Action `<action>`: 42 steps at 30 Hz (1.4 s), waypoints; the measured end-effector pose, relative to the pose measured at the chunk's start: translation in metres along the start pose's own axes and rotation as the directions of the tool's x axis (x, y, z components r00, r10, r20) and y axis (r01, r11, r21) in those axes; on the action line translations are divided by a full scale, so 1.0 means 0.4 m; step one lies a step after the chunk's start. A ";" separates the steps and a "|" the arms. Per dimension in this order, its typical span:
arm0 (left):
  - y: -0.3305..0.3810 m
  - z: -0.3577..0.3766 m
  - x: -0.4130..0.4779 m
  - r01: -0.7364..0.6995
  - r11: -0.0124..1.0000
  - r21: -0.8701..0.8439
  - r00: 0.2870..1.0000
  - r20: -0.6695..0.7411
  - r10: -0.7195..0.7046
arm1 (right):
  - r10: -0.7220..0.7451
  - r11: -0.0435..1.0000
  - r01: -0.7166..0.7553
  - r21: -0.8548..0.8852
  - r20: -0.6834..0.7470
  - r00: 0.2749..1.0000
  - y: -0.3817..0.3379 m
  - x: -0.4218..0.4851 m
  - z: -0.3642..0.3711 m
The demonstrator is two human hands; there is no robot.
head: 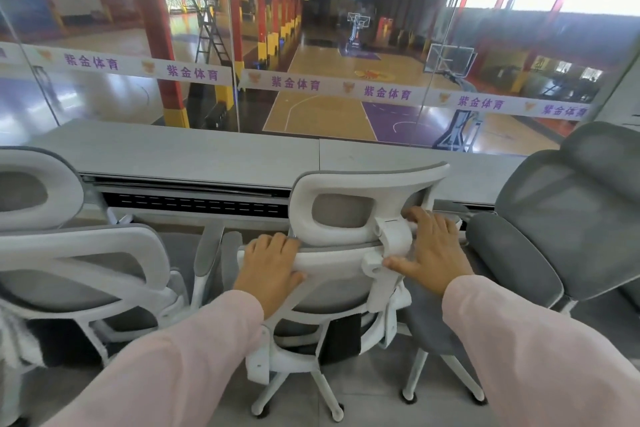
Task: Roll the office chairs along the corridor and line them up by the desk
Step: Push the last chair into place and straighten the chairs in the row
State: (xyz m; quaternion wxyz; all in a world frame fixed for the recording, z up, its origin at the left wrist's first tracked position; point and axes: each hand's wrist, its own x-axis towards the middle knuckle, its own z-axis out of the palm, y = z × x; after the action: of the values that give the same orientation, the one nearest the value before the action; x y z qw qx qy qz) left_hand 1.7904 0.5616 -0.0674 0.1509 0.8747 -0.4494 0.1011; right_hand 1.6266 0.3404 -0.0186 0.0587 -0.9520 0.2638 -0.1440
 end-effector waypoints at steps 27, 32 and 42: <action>-0.165 -0.030 0.081 0.074 0.996 0.054 0.993 0.087 -0.078 | -0.060 0.998 0.060 0.003 0.074 0.995 -0.112 0.082 0.098; -0.178 -0.033 0.084 0.082 0.996 0.023 0.991 0.104 -0.084 | -0.056 0.998 0.057 0.000 0.054 0.997 -0.124 0.081 0.103; -0.178 -0.010 0.071 0.076 0.995 -0.061 0.997 -0.007 -0.077 | -0.079 0.997 0.079 0.006 0.051 0.996 -0.114 0.080 0.107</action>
State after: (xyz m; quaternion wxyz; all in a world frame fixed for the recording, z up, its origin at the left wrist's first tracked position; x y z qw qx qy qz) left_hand 1.8646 0.5806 -0.0670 0.1833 0.8858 -0.4178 0.0855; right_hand 1.6878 0.3642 -0.0429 0.0613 -0.9650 0.2239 -0.1222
